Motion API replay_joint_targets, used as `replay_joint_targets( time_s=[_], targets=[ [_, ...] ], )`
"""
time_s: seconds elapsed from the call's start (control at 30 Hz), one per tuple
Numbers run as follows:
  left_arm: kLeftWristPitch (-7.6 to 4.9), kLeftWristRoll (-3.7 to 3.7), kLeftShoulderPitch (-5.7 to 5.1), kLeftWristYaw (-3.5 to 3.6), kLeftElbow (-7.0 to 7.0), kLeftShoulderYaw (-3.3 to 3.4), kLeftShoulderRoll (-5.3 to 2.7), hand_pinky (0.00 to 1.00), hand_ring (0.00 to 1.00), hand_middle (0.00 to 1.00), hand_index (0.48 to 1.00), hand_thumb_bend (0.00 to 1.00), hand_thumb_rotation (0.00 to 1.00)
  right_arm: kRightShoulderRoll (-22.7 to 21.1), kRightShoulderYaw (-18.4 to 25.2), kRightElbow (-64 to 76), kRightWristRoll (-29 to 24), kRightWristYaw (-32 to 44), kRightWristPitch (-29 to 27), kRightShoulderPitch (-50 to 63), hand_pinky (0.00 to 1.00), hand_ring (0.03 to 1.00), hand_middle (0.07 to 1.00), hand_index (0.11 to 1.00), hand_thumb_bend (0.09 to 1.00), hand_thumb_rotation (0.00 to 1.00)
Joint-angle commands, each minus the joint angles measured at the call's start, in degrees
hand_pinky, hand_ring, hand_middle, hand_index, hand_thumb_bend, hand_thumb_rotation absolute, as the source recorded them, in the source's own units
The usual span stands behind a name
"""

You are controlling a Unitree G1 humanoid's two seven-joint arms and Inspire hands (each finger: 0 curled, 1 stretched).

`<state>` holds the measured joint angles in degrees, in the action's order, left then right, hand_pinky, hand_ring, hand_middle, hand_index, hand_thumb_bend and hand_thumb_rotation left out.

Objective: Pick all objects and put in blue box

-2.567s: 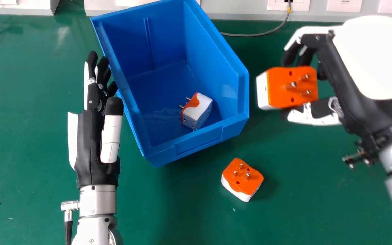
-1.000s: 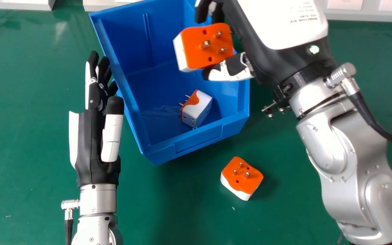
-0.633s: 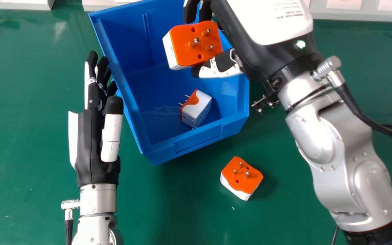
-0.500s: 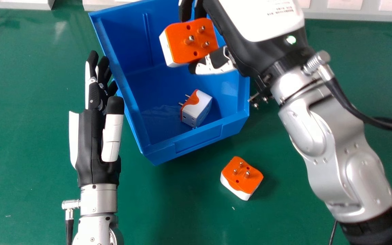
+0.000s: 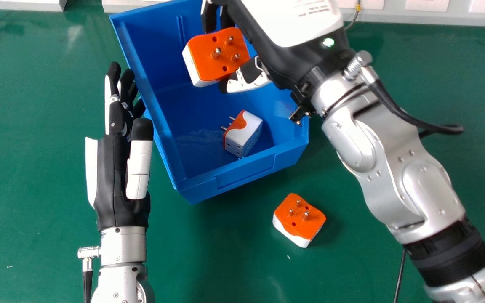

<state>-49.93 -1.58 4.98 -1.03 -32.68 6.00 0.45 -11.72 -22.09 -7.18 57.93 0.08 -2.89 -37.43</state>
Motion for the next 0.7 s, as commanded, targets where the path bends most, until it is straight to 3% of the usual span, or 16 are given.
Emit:
replay_joint_targets(
  time_s=[0.0, 0.37, 0.47, 0.53, 0.67],
  targets=[
    [-1.06, 0.46, 1.07, 0.05, 0.65, -0.19, -0.19, 0.95, 0.98, 0.98, 0.982, 0.91, 0.93, 0.47, -0.32, -2.32, -0.39, -4.77, -1.37, -3.64, 0.21, 0.377, 0.482, 0.51, 0.514, 0.0],
    [-0.92, 0.3, 1.46, 0.19, 0.4, -0.35, -0.12, 0.95, 0.98, 0.98, 0.982, 0.92, 0.93, 2.01, -4.7, -17.66, 1.16, -14.73, -2.01, -10.69, 0.22, 0.379, 0.484, 0.514, 0.514, 0.0],
    [-1.08, 1.08, 1.19, -0.39, 0.46, -0.42, -0.27, 0.95, 0.98, 0.98, 0.982, 0.92, 0.93, 2.52, -7.44, -22.46, 3.75, -17.65, -0.78, -13.5, 0.21, 0.383, 0.489, 0.507, 0.515, 0.0],
    [-1.42, 1.44, 1.06, -0.73, 0.36, -0.41, -0.34, 0.95, 0.98, 0.98, 0.982, 0.93, 0.93, 2.88, -8.45, -24.53, 3.59, -17.16, -0.99, -14.78, 0.18, 0.335, 0.485, 0.5, 0.518, 0.0],
    [-1.65, 1.39, 0.98, -0.74, 0.17, -0.32, -0.36, 0.95, 0.97, 0.98, 0.98, 0.92, 0.93, 2.8, -10.1, -28.02, 2.27, -15.24, -3.07, -16.93, 0.12, 0.214, 0.476, 0.486, 0.525, 0.0]
  ],
)
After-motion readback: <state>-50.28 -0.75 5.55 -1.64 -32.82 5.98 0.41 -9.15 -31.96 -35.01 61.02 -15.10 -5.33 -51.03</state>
